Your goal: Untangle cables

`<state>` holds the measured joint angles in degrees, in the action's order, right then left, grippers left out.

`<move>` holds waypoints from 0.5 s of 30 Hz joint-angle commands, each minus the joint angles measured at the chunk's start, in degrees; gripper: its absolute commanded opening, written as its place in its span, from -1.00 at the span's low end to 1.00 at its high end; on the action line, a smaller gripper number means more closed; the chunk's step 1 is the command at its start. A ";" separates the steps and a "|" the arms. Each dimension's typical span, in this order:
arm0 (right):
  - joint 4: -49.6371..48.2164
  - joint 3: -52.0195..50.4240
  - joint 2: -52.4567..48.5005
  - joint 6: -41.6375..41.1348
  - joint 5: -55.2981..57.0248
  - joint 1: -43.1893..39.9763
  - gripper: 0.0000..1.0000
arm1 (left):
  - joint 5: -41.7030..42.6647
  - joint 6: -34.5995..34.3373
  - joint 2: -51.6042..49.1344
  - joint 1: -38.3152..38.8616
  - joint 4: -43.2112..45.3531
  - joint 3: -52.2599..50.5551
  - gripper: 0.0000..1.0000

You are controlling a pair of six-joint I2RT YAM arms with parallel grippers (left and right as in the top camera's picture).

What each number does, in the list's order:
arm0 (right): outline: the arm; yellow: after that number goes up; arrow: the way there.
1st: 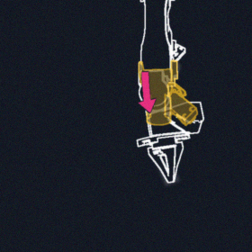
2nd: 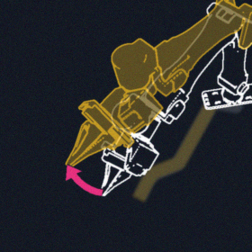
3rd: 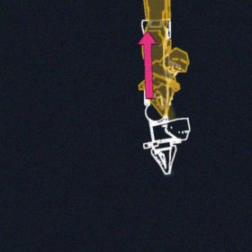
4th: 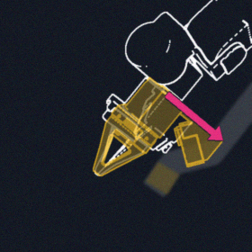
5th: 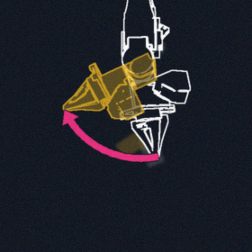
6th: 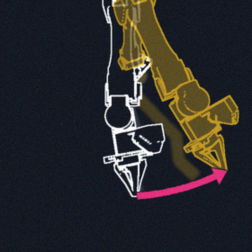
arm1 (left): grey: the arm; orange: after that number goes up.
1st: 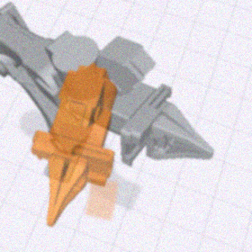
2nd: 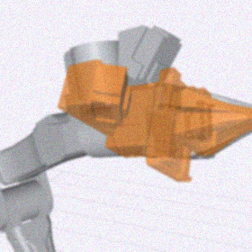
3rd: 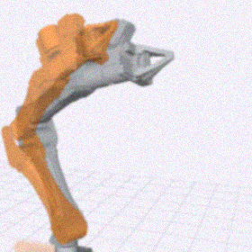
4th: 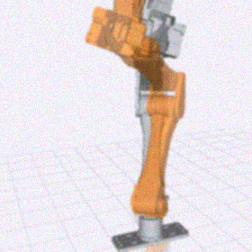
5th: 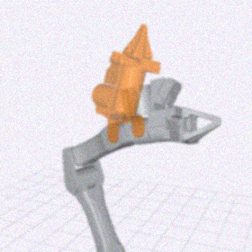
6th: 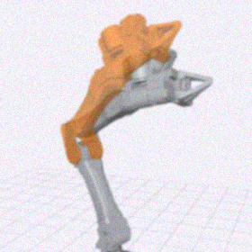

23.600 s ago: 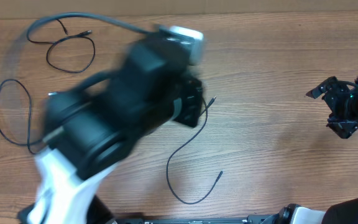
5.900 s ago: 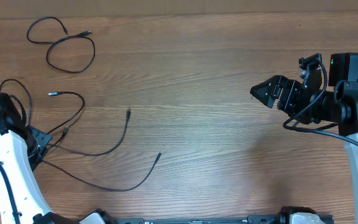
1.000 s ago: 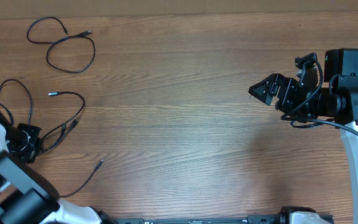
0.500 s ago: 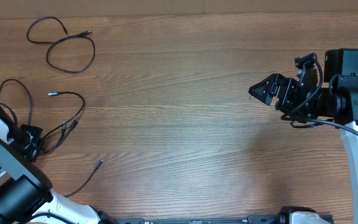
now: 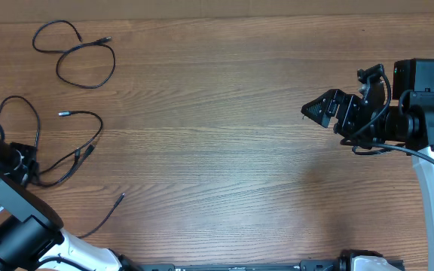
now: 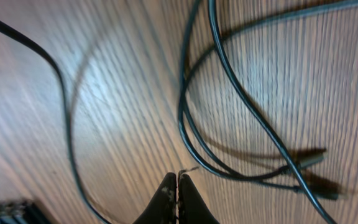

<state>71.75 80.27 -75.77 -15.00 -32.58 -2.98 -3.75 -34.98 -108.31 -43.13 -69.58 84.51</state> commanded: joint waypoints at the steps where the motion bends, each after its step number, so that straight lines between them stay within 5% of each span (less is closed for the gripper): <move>1: 0.15 0.79 -0.24 -0.13 0.39 -0.17 1.00 | -4.83 0.26 -0.24 0.04 -0.92 0.28 -0.91; 15: 0.15 0.79 -0.24 0.09 0.42 -0.17 1.00 | -4.79 -0.37 -0.31 0.04 5.81 -9.42 -0.92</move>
<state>72.03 80.27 -75.83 -14.96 -32.56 -2.96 -7.44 -35.00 -108.44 -43.13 -64.25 75.50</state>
